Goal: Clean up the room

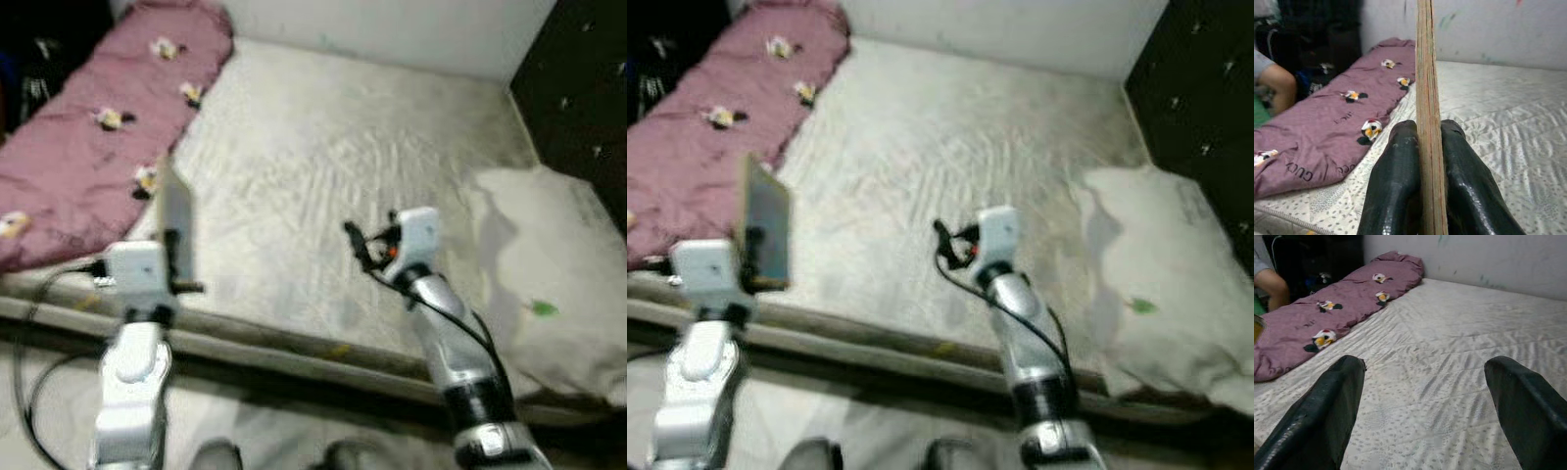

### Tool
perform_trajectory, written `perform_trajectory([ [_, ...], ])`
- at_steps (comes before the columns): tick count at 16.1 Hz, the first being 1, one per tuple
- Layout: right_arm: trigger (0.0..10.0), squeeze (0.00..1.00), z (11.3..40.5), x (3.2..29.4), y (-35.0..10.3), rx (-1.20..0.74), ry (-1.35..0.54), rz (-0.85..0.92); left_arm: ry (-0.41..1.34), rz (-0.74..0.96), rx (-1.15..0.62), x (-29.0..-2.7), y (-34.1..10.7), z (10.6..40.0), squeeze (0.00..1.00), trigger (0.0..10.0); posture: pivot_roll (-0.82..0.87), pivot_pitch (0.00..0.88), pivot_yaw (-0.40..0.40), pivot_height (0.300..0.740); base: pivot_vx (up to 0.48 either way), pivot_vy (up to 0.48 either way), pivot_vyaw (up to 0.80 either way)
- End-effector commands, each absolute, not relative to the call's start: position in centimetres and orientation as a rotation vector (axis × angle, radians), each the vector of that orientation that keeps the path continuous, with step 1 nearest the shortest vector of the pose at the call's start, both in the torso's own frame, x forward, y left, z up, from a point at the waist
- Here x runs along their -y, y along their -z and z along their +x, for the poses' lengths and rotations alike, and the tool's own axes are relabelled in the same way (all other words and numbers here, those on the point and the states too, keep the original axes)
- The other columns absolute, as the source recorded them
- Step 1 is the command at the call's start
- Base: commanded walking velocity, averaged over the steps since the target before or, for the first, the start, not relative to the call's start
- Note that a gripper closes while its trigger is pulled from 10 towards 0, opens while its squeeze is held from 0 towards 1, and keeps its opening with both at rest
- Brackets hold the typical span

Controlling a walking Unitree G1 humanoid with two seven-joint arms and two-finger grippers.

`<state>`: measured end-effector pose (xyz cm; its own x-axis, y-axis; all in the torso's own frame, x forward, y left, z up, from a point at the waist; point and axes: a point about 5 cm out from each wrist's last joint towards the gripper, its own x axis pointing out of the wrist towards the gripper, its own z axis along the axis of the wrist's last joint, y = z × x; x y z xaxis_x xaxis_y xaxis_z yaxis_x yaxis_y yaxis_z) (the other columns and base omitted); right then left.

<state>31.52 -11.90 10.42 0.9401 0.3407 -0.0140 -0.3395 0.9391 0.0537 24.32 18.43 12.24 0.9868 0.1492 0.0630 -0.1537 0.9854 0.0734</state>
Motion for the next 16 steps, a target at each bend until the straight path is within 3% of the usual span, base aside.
perform_trajectory([
  [1,10.0,0.0,31.57,12.89,-10.39,-0.02,-0.322,0.022,-0.126,0.062,0.102,-17.52,-13.13,24.55,0.0,10.0,0.01,0.052,-0.052,0.74,0.0,-0.33,0.0],
  [5,10.0,0.0,31.44,12.44,-10.47,-0.006,-0.348,-0.017,-0.123,0.063,0.102,-17.45,-13.12,24.57,0.0,10.0,0.01,0.054,-0.053,0.74,0.0,-0.331,0.0],
  [11,10.0,0.0,31.54,12.7,-10.26,-0.017,-0.335,-0.015,-0.098,0.012,0.108,-17.27,-13.19,24.5,0.0,10.0,0.01,0.055,-0.053,0.74,0.0,0.0,0.0],
  [16,10.0,0.0,31.58,12.81,-10.21,-0.019,-0.331,-0.011,-0.06,-0.005,0.145,-16.84,-14.03,24.66,0.0,10.0,0.01,0.055,-0.053,0.74,0.0,0.0,-0.58],
])
